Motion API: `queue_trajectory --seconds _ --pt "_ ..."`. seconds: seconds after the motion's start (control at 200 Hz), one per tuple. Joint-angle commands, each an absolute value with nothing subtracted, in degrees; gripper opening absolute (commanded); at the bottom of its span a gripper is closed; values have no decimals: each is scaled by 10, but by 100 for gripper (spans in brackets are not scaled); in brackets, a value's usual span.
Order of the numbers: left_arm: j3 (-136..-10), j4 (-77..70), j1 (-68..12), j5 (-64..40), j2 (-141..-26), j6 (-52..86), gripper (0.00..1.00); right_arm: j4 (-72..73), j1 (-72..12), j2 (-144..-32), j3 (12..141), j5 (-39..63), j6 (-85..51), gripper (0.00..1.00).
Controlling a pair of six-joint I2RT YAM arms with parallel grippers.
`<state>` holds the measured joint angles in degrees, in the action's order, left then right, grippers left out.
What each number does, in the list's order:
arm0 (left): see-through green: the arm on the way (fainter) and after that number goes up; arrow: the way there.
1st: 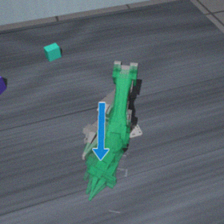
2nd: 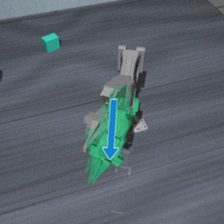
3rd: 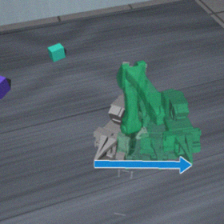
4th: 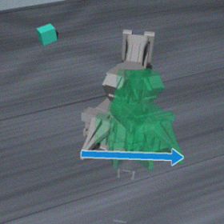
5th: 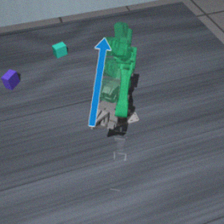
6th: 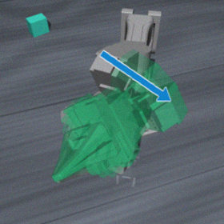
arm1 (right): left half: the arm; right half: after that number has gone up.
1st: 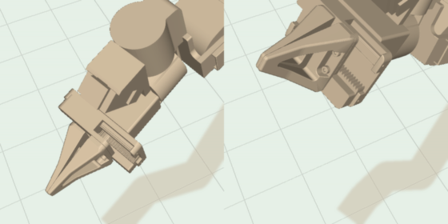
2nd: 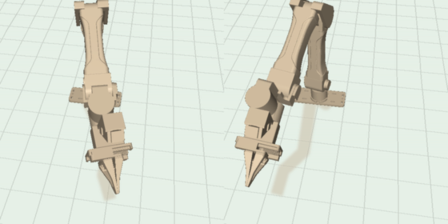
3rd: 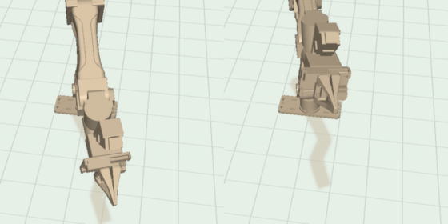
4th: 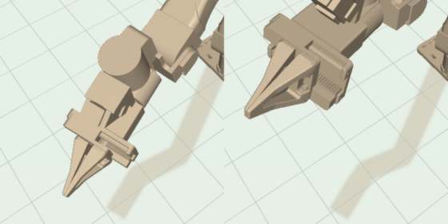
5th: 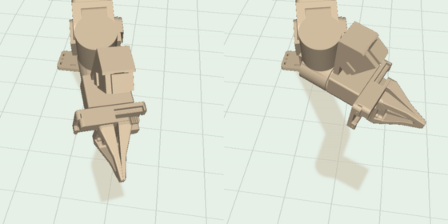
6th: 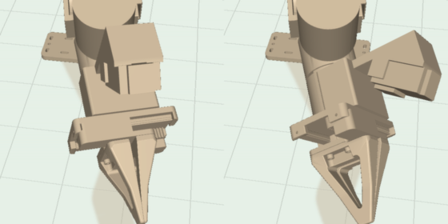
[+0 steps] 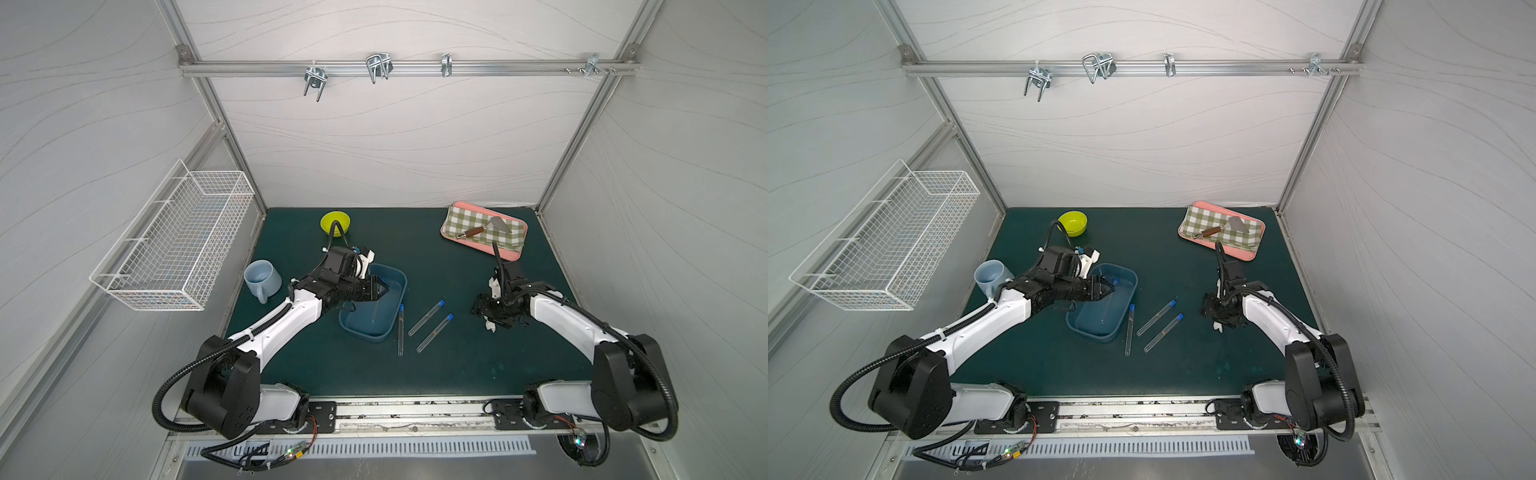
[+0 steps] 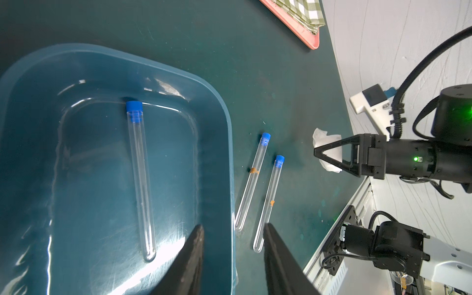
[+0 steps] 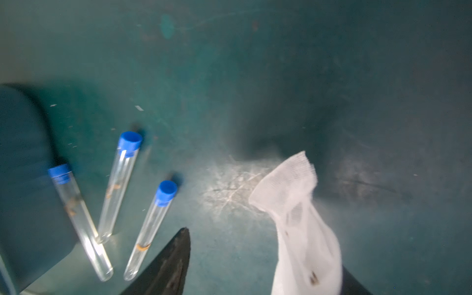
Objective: Wipe the exteriors of test tubes
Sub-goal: Place the cleaning item at the center of the board, then pick up the test tube at the center of the board.
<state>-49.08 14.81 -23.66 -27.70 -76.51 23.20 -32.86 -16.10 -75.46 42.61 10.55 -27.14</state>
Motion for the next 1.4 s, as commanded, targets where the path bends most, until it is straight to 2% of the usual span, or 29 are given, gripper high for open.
queue_trajectory --seconds 0.0,0.04,0.115,0.15,0.175,0.245,0.275,0.305,0.33,0.355,0.42,0.525,0.625,0.81,0.845,0.9,0.98,1.261,1.391 --pt "-491 127 -242 -283 -752 241 41 -306 -159 -727 417 233 -236 69" --pt "-489 127 -243 -282 -751 242 41 -310 -159 -725 416 222 -244 70" --pt "-490 126 -245 -282 -750 243 41 -395 -160 -743 442 70 -258 71" --pt "-490 125 -245 -281 -749 243 41 -412 -159 -752 447 32 -254 72" --pt "-490 127 -247 -280 -748 243 41 -412 -153 -753 446 40 -247 72" --pt "-491 129 -248 -280 -747 243 41 -362 -130 -741 423 151 -236 72" --pt "-491 129 -248 -279 -746 243 41 -389 -143 -737 434 85 -257 96" --pt "-491 129 -249 -279 -746 243 41 -429 -171 -738 453 -6 -259 99" --pt "-492 129 -248 -278 -745 243 41 -444 -188 -743 465 -37 -252 99" --pt "-492 130 -249 -278 -745 243 41 -444 -187 -744 469 -19 -245 99" --pt "-490 127 -253 -278 -743 245 41 -384 -160 -728 444 102 -249 99" --pt "-495 138 -255 -277 -741 242 41 -392 -170 -703 447 55 -275 99" --pt "-489 132 -256 -276 -732 246 41 -397 -178 -686 460 69 -281 99" --pt "-488 145 -256 -270 -718 243 41 -407 -249 -685 499 39 -333 99" --pt "-484 147 -256 -270 -714 244 41 -405 -265 -689 504 28 -356 98" --pt "-477 148 -256 -268 -701 244 41 -402 -290 -697 509 9 -394 89" --pt "-464 153 -256 -261 -682 244 41 -401 -334 -715 519 -25 -440 81" --pt "-433 176 -256 -255 -636 233 42 -377 -403 -813 531 -70 -551 67" --pt "-412 171 -256 -255 -613 237 42 -368 -410 -859 537 -81 -557 49"
